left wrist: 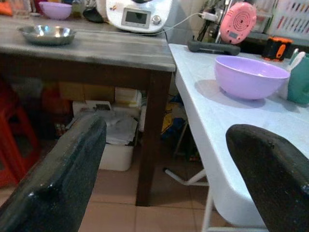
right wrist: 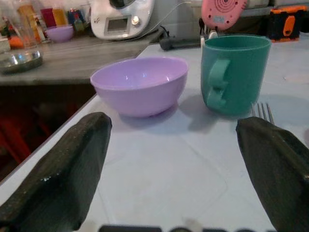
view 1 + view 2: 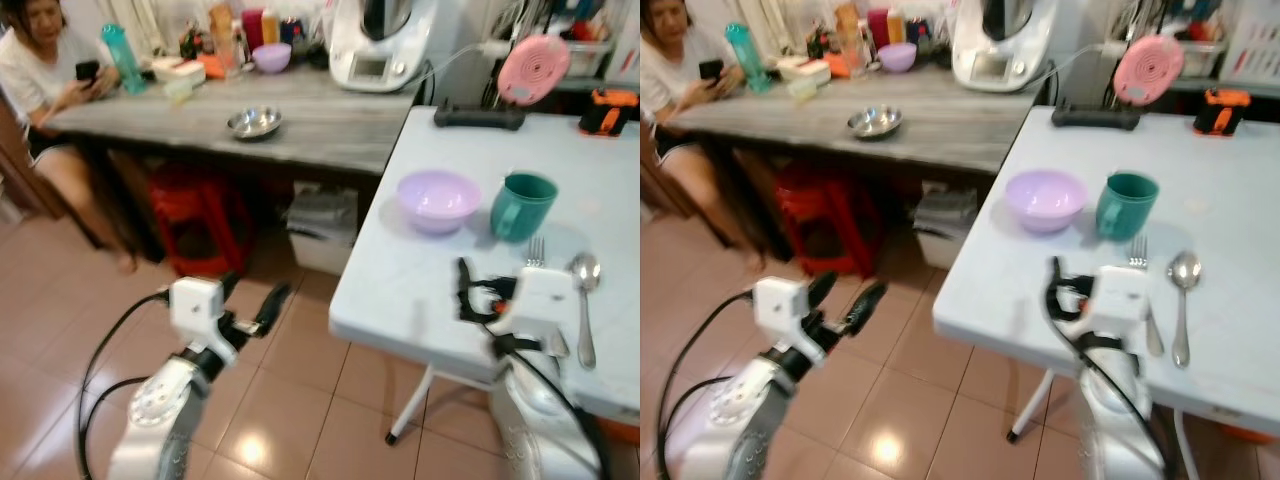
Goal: Setting the table
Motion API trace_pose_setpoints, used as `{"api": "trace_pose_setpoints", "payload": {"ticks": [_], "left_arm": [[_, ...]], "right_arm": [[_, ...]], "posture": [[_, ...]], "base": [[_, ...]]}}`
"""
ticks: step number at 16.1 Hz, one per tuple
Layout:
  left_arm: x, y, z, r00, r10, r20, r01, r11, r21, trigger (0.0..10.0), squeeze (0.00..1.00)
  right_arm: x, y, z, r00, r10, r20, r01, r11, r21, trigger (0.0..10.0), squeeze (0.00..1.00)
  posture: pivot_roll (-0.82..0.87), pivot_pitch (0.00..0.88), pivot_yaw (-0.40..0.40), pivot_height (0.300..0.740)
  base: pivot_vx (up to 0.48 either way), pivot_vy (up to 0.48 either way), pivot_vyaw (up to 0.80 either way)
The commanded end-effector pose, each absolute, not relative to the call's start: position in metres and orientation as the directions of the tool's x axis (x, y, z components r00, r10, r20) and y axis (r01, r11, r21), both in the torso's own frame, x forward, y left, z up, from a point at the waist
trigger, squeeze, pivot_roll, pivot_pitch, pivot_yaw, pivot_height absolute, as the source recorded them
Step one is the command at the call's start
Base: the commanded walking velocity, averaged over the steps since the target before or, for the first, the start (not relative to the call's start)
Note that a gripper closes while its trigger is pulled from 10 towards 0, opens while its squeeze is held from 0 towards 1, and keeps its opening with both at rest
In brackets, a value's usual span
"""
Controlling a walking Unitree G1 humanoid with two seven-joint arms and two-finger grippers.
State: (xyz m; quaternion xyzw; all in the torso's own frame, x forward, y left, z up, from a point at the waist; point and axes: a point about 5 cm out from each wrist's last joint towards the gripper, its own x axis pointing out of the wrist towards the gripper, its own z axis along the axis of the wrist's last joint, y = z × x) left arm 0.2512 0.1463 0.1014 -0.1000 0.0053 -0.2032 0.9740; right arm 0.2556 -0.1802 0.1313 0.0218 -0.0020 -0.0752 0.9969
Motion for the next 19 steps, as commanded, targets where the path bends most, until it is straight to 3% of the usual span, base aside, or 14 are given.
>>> {"api": "trace_pose_setpoints", "payload": {"ticks": [1, 5, 9, 12, 16, 19], "left_arm": [[0.252, 0.142, 0.107, 0.909, -0.414, 0.054, 0.416, 0.888, -0.198, 10.0, 0.00], [0.250, 0.139, 0.105, 0.904, -0.426, 0.048, 0.425, 0.878, -0.220, 10.0, 0.00], [0.248, 0.136, 0.099, 0.895, -0.446, 0.020, 0.438, 0.867, -0.238, 10.0, 0.00], [0.240, 0.132, 0.098, 0.847, -0.531, 0.019, 0.520, 0.822, -0.231, 10.0, 0.00], [0.232, 0.129, 0.094, 0.785, -0.619, -0.001, 0.602, 0.764, -0.231, 10.0, 0.00], [0.228, 0.126, 0.096, 0.744, -0.668, 0.012, 0.651, 0.722, -0.234, 10.0, 0.00]], "right_arm": [[0.255, -0.187, 0.134, 0.985, -0.171, 0.010, 0.170, 0.985, 0.034, 10.0, 0.00], [0.259, -0.184, 0.138, 0.986, -0.163, 0.035, 0.163, 0.987, -0.005, 10.0, 0.00], [0.267, -0.181, 0.144, 0.993, -0.111, 0.051, 0.115, 0.988, -0.103, 10.0, 0.00], [0.271, -0.176, 0.145, 0.998, -0.058, 0.038, 0.063, 0.988, -0.143, 10.0, 0.00], [0.278, -0.155, 0.147, 0.981, 0.192, 0.004, -0.182, 0.938, -0.294, 10.0, 0.00], [0.283, -0.151, 0.145, 0.965, 0.258, -0.044, -0.257, 0.901, -0.349, 10.0, 0.00]], "posture": [[-0.06, 0.000, 0.096, 0.740], [-0.06, 0.000, 0.095, 0.740], [-0.06, 0.000, 0.095, 0.740], [-0.06, 0.000, 0.092, 0.740], [-0.06, 0.010, 0.087, 0.740], [-0.06, 0.012, 0.086, 0.740]], "base": [[0.420, 0.000, 0.00], [0.382, 0.000, 0.00], [0.000, 0.000, 0.00], [0.000, 0.000, 0.00], [0.000, 0.000, 0.00], [0.000, 0.000, 0.00]]}}
